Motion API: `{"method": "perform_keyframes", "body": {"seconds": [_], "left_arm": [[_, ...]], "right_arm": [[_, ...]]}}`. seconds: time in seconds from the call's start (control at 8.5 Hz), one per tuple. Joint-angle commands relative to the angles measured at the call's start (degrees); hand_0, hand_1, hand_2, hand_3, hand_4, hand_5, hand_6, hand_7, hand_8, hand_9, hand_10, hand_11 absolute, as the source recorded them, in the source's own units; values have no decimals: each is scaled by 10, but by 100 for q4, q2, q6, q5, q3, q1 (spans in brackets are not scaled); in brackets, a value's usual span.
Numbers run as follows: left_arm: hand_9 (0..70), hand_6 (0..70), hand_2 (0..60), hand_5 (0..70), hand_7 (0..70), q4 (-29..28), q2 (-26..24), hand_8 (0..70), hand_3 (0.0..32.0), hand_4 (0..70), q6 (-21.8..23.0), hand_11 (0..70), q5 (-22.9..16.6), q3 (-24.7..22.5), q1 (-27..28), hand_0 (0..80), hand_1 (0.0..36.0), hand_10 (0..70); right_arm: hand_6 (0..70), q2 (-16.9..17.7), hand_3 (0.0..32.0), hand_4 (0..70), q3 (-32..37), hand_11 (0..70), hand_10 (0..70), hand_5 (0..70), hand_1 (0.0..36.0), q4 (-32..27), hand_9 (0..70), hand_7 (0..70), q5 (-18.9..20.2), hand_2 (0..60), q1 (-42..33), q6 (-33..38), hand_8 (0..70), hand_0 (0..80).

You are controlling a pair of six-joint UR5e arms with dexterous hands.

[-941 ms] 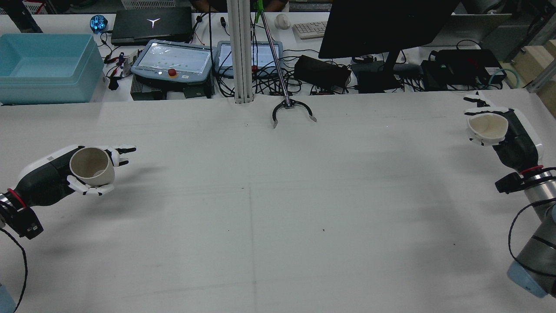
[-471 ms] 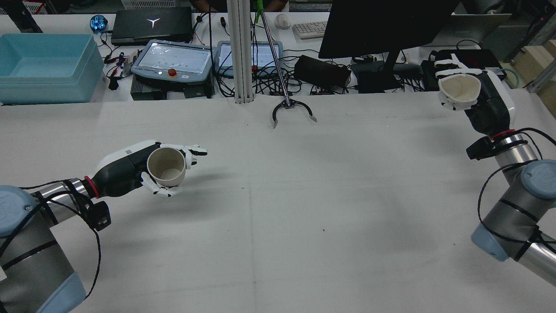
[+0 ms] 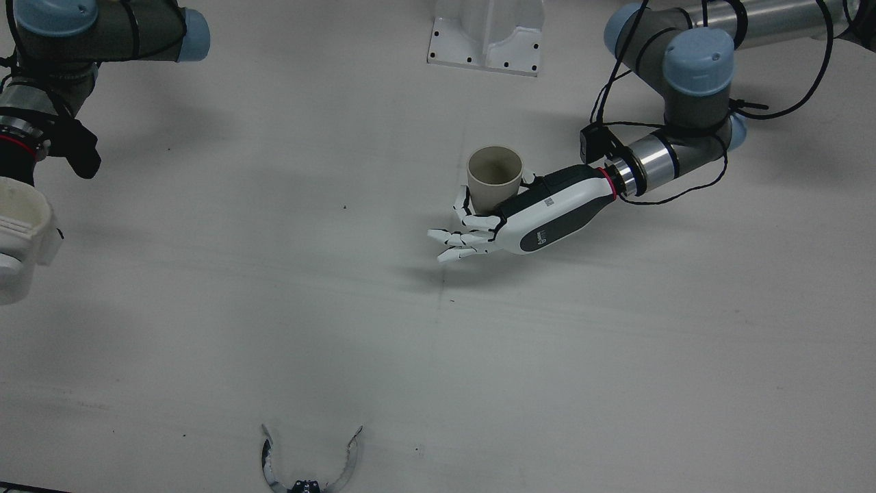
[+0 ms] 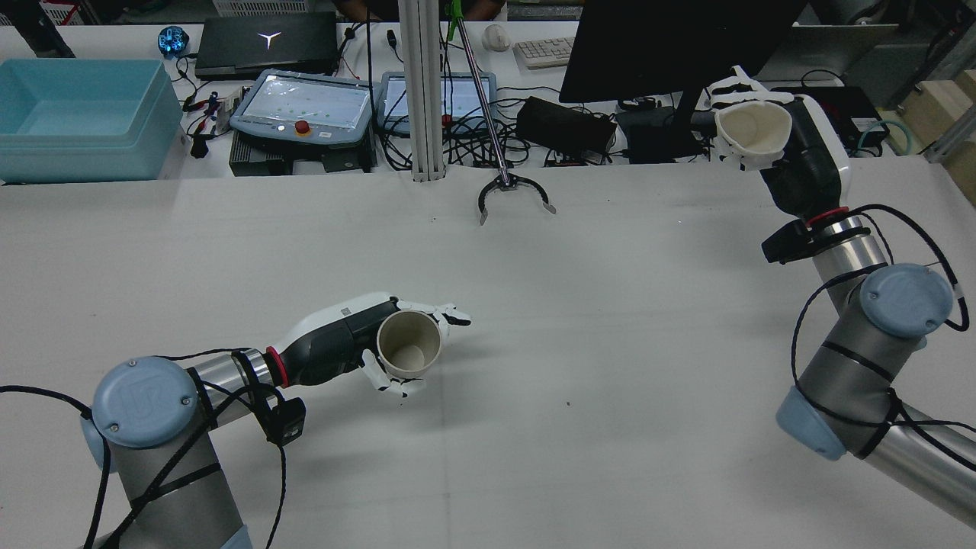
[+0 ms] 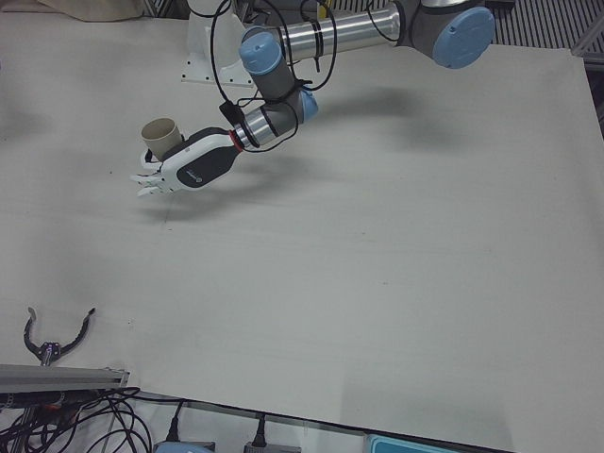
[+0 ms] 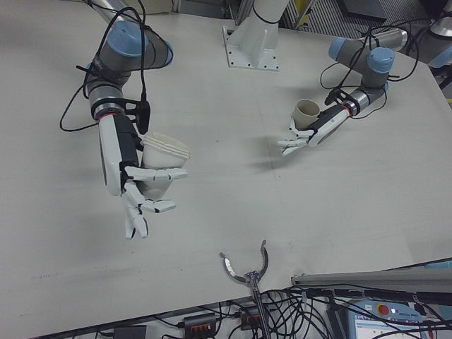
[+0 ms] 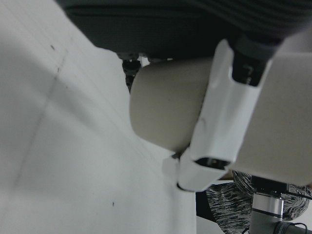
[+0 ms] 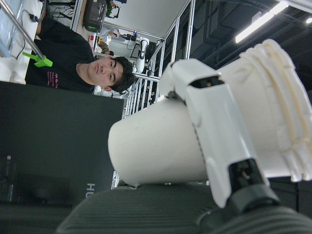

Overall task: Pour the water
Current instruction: 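Bring both cups toward the table center, raising the white cup above, then tilt the white cup in the right hand over the beige cup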

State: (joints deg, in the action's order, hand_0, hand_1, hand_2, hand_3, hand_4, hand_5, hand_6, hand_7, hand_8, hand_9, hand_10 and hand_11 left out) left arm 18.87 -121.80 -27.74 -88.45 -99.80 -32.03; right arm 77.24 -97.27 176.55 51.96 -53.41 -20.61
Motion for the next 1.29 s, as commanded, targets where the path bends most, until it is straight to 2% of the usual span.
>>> {"method": "perform_keyframes", "body": {"seconds": [0.0,0.12,0.35,0.47,0.71,0.82,1.06,1.18], "left_arm": [[46,196,600,700,167,152,-546,97,0,700,-12,178,47,356,320,800,360,103],[48,197,600,700,168,169,-538,99,0,700,14,179,47,330,294,800,360,104],[45,192,600,700,164,222,-538,96,0,700,32,176,47,286,268,800,360,102],[45,189,600,700,161,240,-538,95,0,700,41,174,47,251,259,800,360,100],[43,187,600,700,161,249,-555,93,0,700,15,174,47,242,320,800,360,100],[42,187,600,700,161,231,-564,92,0,700,6,175,56,260,329,800,360,101],[43,192,600,700,162,231,-722,94,0,700,-12,176,47,347,347,800,360,102],[44,195,600,700,165,231,-740,95,0,700,-3,177,47,348,347,800,360,103]], "right_arm": [[238,1,0,700,-1507,0,0,105,360,466,58,362,-678,464,1067,-929,49,800],[223,97,0,700,-2080,0,0,103,360,538,52,331,-652,451,1279,-1762,42,800],[209,133,0,700,-2349,0,0,95,360,547,41,278,-555,434,1552,-2690,32,800],[197,211,0,700,-2332,0,0,90,360,547,36,250,-164,430,1544,-3120,29,800],[207,204,0,700,-2332,0,0,90,360,556,33,235,663,410,1509,-4488,31,800],[212,99,0,700,-2332,0,0,88,360,556,31,227,823,404,1527,-4948,32,800],[227,-164,0,700,-2402,0,0,87,356,556,32,233,833,407,1535,-5205,35,800],[242,-192,0,700,-2620,0,0,92,360,565,36,251,842,409,1631,-5668,38,800]]}}
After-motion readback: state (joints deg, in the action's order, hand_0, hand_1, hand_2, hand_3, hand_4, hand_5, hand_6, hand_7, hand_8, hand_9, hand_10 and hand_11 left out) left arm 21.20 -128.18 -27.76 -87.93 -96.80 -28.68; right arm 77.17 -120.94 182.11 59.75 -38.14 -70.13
